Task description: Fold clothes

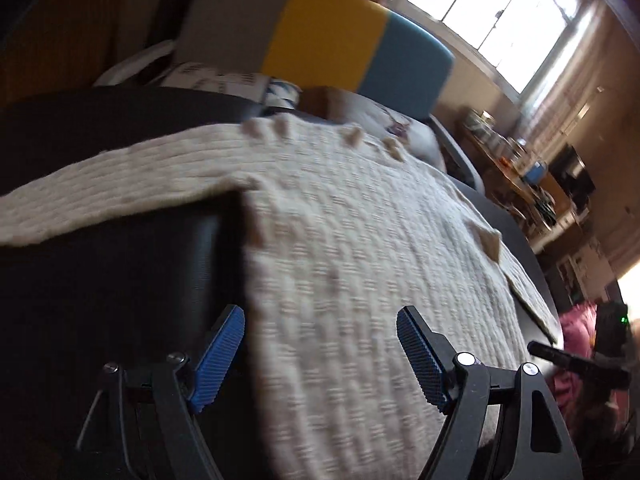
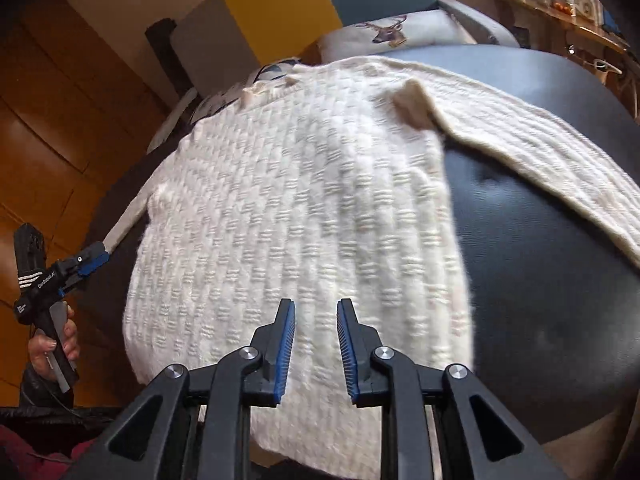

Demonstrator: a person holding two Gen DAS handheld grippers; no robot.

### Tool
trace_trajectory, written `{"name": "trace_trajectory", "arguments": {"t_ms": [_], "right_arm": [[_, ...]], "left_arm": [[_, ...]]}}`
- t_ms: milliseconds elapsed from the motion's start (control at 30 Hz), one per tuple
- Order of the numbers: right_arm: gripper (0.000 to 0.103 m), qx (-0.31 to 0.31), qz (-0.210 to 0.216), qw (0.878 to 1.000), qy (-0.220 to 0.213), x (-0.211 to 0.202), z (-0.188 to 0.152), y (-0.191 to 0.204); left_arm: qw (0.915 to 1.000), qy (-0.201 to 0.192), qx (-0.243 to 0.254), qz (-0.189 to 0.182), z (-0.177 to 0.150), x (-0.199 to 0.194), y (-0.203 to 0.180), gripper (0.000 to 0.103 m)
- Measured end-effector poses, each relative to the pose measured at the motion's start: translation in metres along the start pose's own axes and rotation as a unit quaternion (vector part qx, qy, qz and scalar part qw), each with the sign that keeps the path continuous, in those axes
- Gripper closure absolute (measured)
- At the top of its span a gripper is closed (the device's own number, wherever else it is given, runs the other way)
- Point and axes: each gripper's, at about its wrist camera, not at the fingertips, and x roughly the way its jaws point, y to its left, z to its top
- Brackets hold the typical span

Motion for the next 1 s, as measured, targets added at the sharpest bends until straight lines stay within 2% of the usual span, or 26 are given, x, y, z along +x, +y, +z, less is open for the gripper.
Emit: {"name": "trace_trajectory", "arguments": {"t_ms": [67,133,233,300,400,433,467,500,567,667,767,900,933,1000], "right_arm": [[0.081,0.001,0.003,1.000,0.016,0.021,0.001,0.007],[0.081,0.007,0.002,1.000,0.028,0.039,0.003,0.011],[0.081,0.037,0.000,0.999,0.023,0.047,0.007,0.003],[0.081,0.058,0.002,0.998,0.018,0.049,0.010,-0.003],[0.081,0.078,0.006,0.997,0.014,0.048,0.013,-0.011],[0.081,0.079,0.005,0.997,0.014,0.049,0.013,-0.012],[0.081,0.079,0.004,0.997,0.014,0.049,0.014,-0.012],[0.081,0.075,0.001,0.997,0.014,0.050,0.014,-0.012],[0.081,0.071,-0.003,0.997,0.014,0.050,0.015,-0.012],[0.082,0.064,-0.001,0.998,0.016,0.050,0.014,-0.011],[0.082,0.047,-0.001,0.999,0.021,0.054,0.011,-0.011],[0.084,0.047,0.007,0.998,0.029,0.056,0.013,-0.016],[0.084,0.050,0.008,0.998,0.029,0.056,0.014,-0.017],[0.083,0.055,0.012,0.998,0.028,0.056,0.015,-0.020]], "left_arm": [[0.9994,0.006,-0.031,0.012,-0.003,-0.007,0.032,0.025],[0.9992,0.013,-0.038,0.006,-0.013,-0.008,0.043,0.025],[0.9990,0.030,-0.020,-0.026,-0.028,0.000,0.030,0.025],[0.9983,0.047,0.004,-0.033,-0.034,0.013,0.014,0.025],[0.9973,0.066,0.030,-0.010,-0.037,0.036,-0.003,0.027],[0.9969,0.067,0.040,0.012,-0.038,0.041,-0.006,0.049],[0.9960,0.065,0.051,0.033,-0.038,0.045,-0.010,0.080],[0.9953,0.058,0.060,0.048,-0.037,0.045,-0.011,0.094],[0.9975,0.053,0.033,0.033,-0.032,0.040,-0.006,0.095],[0.9985,0.028,0.022,0.041,-0.027,0.023,0.000,0.095],[0.9959,0.045,0.030,0.073,-0.031,0.025,0.006,0.095],[0.9945,0.063,0.026,0.080,-0.037,0.032,0.008,0.093],[0.9953,0.057,0.016,0.077,-0.031,0.028,0.009,0.089],[0.9971,0.037,0.005,0.066,-0.018,0.020,0.008,0.089]]}}
